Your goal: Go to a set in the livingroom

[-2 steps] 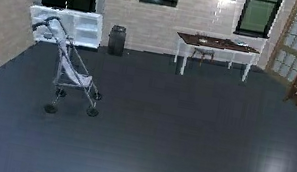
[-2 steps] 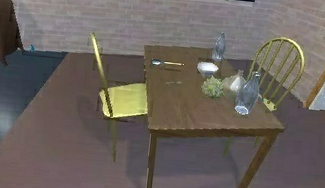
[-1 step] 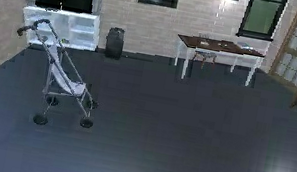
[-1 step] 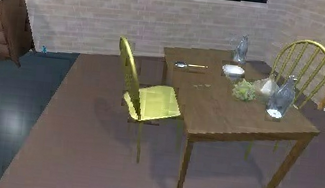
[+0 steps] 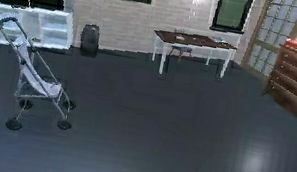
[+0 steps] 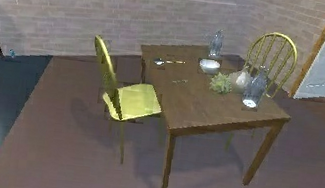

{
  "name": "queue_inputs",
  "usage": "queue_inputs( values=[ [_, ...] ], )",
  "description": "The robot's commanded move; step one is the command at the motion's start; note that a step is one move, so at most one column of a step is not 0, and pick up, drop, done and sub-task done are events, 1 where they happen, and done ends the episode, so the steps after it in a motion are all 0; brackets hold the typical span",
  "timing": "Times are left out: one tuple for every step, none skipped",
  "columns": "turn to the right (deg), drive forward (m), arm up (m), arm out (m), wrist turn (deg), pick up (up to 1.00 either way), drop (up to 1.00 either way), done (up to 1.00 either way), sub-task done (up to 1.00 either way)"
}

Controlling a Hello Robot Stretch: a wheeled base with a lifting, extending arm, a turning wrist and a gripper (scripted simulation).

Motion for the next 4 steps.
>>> queue_inputs(
  values=[
    [0.0,1.00,0.00,0.00,0.0,0.00,0.00,0.00,0.00],
    [0.0,0.55,0.00,0.00,0.0,0.00,0.00,0.00,0.00],
    [-12.0,0.00,0.00,0.00,0.0,0.00,0.00,0.00,0.00],
    [-3.0,0.00,0.00,0.00,0.0,0.00,0.00,0.00,0.00]
  ],
)
